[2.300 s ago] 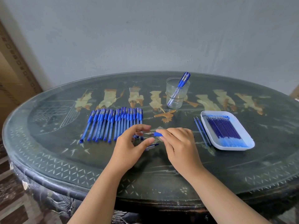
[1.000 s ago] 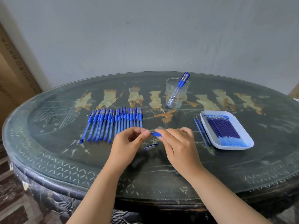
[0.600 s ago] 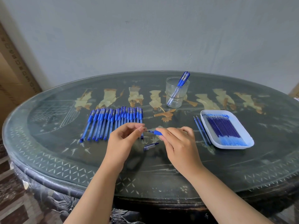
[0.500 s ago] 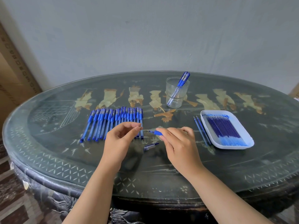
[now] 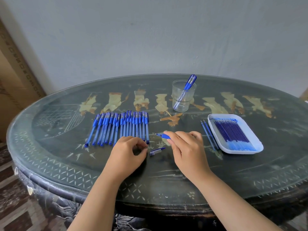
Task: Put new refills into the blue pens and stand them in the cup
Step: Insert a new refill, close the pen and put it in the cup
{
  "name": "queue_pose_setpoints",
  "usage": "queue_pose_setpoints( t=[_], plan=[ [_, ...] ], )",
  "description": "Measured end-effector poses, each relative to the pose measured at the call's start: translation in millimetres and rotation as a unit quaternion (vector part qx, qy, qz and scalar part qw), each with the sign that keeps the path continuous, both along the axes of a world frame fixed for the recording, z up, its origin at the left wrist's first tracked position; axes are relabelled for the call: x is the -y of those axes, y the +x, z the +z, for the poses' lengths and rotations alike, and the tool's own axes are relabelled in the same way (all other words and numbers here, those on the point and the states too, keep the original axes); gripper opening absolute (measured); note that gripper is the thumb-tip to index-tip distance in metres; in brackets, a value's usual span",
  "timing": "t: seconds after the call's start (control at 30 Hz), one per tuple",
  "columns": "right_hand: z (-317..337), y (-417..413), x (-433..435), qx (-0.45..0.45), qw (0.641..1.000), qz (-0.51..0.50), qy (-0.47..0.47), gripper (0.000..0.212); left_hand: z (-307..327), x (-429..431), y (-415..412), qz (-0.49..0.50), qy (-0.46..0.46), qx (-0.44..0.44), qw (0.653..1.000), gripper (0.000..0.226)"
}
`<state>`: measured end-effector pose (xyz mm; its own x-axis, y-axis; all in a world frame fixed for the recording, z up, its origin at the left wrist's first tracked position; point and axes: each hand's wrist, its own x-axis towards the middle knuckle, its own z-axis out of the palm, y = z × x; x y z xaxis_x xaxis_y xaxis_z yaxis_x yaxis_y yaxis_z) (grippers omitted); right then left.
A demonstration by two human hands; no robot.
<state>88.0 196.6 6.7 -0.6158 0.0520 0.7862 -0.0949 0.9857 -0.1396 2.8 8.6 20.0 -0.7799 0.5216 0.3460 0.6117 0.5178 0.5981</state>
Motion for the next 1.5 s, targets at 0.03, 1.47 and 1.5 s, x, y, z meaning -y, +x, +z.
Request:
queue_pose_setpoints(
  t=[0.03, 1.47, 1.5],
  plan=[
    [0, 0, 0, 0.0, 1.0, 0.001, 0.0, 0.028, -1, 0, 0, 0.001, 0.003, 0.001, 1.0, 0.008],
    [83, 2, 11, 0.144, 0.738, 0.104, -0.651, 0.011, 32, -17, 19, -0.115, 0.268, 0.342, 0.893, 0.016],
    [84, 1, 10, 0.149, 0.734, 0.106, -0.654, 0.011, 33, -17, 18, -0.115, 0.269, 0.343, 0.893, 0.016]
  ],
)
